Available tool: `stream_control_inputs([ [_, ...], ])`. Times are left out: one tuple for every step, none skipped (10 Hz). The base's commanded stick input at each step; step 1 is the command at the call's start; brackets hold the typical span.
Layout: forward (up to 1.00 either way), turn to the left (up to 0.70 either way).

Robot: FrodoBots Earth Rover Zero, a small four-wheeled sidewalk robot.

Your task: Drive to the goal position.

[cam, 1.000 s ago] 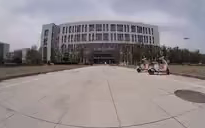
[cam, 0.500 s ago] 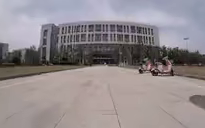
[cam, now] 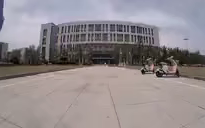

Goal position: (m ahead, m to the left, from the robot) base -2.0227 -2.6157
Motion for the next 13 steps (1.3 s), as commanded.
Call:
stream_control_inputs([
  [1.0,0.0],
  [1.0,0.0],
  [1.0,0.0],
  [1.0,0.0],
  [1.0,0.0],
  [1.0,0.0],
  [1.0,0.0],
  [1.0,0.0],
  [1.0,0.0],
  [1.0,0.0],
  [1.0,0.0],
  [1.0,0.0],
  [1.0,0.0],
])
